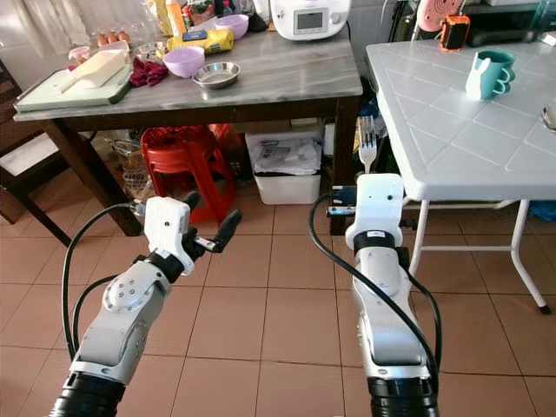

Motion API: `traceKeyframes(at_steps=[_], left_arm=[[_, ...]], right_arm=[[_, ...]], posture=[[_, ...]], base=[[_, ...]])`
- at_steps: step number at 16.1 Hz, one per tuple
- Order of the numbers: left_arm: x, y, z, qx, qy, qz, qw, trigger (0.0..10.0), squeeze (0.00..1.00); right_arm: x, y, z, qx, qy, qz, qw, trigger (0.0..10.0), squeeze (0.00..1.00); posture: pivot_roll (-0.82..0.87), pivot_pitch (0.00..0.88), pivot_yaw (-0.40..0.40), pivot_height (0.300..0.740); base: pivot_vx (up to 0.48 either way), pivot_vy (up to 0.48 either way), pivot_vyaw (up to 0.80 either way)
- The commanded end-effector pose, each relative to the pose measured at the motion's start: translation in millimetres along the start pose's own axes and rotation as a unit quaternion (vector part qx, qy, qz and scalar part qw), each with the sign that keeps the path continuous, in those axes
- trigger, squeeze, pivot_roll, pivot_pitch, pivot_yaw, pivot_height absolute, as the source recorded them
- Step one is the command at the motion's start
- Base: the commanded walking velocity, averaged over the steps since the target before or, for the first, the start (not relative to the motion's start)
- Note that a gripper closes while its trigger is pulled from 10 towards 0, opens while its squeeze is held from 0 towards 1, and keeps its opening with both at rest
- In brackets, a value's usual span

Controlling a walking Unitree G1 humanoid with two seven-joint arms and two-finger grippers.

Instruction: Setting the table

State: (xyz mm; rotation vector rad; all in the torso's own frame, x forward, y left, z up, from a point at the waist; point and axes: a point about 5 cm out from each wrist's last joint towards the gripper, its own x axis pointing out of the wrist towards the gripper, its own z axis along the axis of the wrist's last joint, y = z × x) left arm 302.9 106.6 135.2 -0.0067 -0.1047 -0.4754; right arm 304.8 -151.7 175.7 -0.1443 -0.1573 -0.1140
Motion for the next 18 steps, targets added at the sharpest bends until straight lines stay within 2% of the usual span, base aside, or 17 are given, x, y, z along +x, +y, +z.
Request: traceKeyframes(at_steps=[1,6,18], left_arm=[[-1.6,3.8,2.2,0.004,-0.001,0.002,1.0,10.0,0.0],[-1.1,3.4,2.0,0.003,-0.001,0.001,1.0,10.0,0.0],[-1.0,1.3,1.0,0.001,0.001,-0.007,1.0,10.0,0.0]], right_arm=[[0.3,3.0,7.0,0.006,-0.014,0.005,1.0,10.0,0.0],[0.5,2.5,6.8,0.002,-0.014,0.006,1.0,10.0,0.0],[-0.1,2.9,5.7,0.001,-0.013,0.007,1.0,10.0,0.0]], posture=[[-0.14,0.071,0.114,0.74],[-0.15,0.07,0.115,0.74],[-0.15,0.064,0.117,0.74]], base=[[0.322,0.0,0.0],[0.322,0.0,0.0],[0.322,0.0,0.54]])
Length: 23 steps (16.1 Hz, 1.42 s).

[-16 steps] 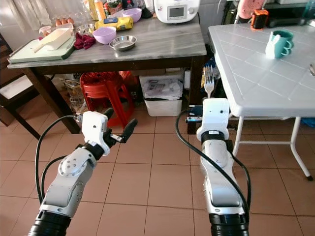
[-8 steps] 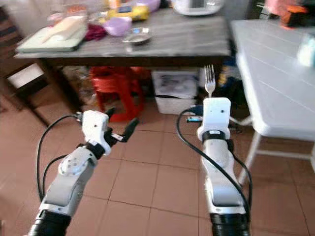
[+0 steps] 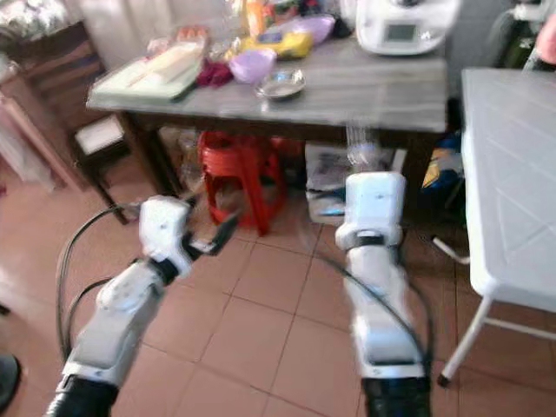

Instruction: Setting the table

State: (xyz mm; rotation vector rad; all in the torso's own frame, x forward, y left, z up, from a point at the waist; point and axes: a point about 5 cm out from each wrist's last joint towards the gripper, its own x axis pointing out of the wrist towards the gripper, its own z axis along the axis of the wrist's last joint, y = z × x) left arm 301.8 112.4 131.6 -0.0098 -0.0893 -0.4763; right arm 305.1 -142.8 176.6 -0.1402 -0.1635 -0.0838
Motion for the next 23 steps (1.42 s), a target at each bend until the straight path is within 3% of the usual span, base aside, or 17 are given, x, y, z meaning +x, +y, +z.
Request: traceKeyframes(at_steps=[1,7,23], left_arm=[[2.9,-3.7,4.2,0.005,-0.006,-0.007,1.0,10.0,0.0],[2.8,-5.6,3.9,0.002,-0.006,-0.011,1.0,10.0,0.0],[3.6,-5.8,5.2,0.003,-0.006,-0.013,1.0,10.0,0.0]], right_arm=[[0.2,-5.8,3.4,-0.002,-0.008,-0.008,1.0,10.0,0.0],[-1.2,-5.9,2.7,-0.001,-0.006,-0.009,1.0,10.0,0.0],[-3.5,-7.0,0.3,0.016,0.002,-0.014,1.0,10.0,0.0]], posture=[[-0.15,0.064,0.117,0.74],[-0.15,0.07,0.119,0.74],[-0.15,0.077,0.126,0.74]], base=[[0.326,0.0,0.52],[0.324,0.0,0.54],[0.35,0.0,0.0]])
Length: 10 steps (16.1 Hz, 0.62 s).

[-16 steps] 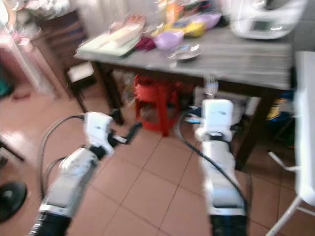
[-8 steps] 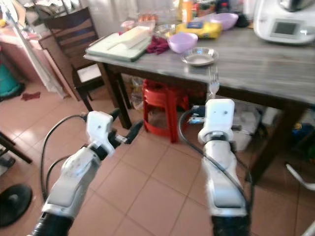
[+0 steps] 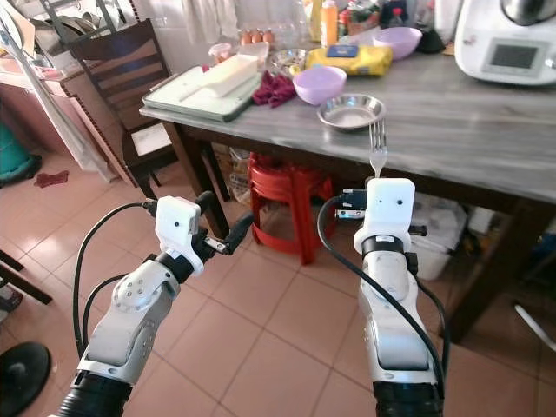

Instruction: Setting the table

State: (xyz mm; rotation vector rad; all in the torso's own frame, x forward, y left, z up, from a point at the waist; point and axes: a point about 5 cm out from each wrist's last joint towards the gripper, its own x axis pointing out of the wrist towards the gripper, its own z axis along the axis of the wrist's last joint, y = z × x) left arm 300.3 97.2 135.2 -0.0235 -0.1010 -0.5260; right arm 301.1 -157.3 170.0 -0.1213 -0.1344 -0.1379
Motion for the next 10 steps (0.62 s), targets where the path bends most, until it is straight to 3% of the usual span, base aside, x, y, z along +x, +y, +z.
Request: traceKeyframes(at_steps=[1,3,10], left_arm=[[-2.8,8.2,2.2,0.009,0.001,0.012,1.0,10.0,0.0],[-3.0,7.6,1.8,0.008,0.001,0.011,1.0,10.0,0.0],[-2.8,6.9,1.6,0.007,0.002,0.01,1.0,10.0,0.0]], right_arm=[[-0.1,7.1,8.2,0.01,-0.015,0.013,1.0,10.0,0.0],[-0.3,7.6,7.9,0.013,-0.015,0.016,1.0,10.0,0.0],[-0.3,7.7,7.0,0.013,-0.012,0.015,1.0,10.0,0.0]], posture=[[-0.15,0.077,0.126,0.74],[-0.15,0.078,0.127,0.74],[-0.15,0.079,0.125,0.74]], base=[[0.349,0.0,0.0],[0.352,0.0,0.0],[0.351,0.0,-0.46]])
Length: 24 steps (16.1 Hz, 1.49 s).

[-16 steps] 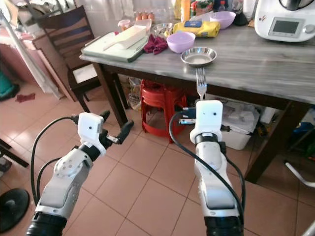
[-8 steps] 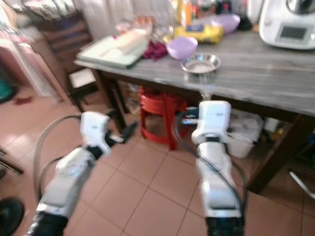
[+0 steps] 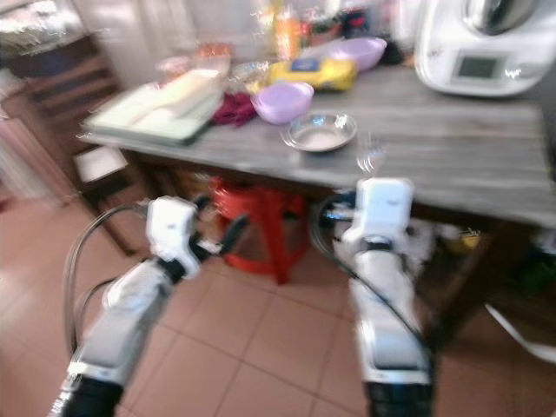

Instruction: Setting the table

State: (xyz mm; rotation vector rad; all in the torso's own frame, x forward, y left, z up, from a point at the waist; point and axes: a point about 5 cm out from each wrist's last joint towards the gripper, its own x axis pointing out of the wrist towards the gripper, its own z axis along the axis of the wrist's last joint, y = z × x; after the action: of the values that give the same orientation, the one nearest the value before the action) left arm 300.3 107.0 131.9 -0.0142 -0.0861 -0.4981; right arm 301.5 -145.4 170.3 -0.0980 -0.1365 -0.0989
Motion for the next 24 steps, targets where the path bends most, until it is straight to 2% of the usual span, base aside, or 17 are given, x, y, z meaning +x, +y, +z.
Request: traceKeyframes(at_steps=[1,18,24], left_arm=[[2.3,-1.8,4.4,0.004,-0.006,-0.004,1.0,10.0,0.0],[0.8,-3.0,4.0,0.006,-0.005,-0.013,1.0,10.0,0.0],[-0.5,-2.0,5.4,0.001,-0.008,-0.012,1.0,10.0,0.0]], right_arm=[[0.7,-3.9,5.3,0.0,-0.01,-0.003,1.0,10.0,0.0],[0.6,-2.6,4.3,0.0,-0.011,-0.003,1.0,10.0,0.0],[-0.1,-1.2,4.0,0.001,-0.011,-0.003,1.0,10.0,0.0]], posture=[[-0.15,0.08,0.126,0.74],[-0.15,0.074,0.127,0.74],[-0.14,0.075,0.129,0.74]], base=[[0.349,0.0,0.0],[0.347,0.0,-0.05],[0.202,0.0,0.0]])
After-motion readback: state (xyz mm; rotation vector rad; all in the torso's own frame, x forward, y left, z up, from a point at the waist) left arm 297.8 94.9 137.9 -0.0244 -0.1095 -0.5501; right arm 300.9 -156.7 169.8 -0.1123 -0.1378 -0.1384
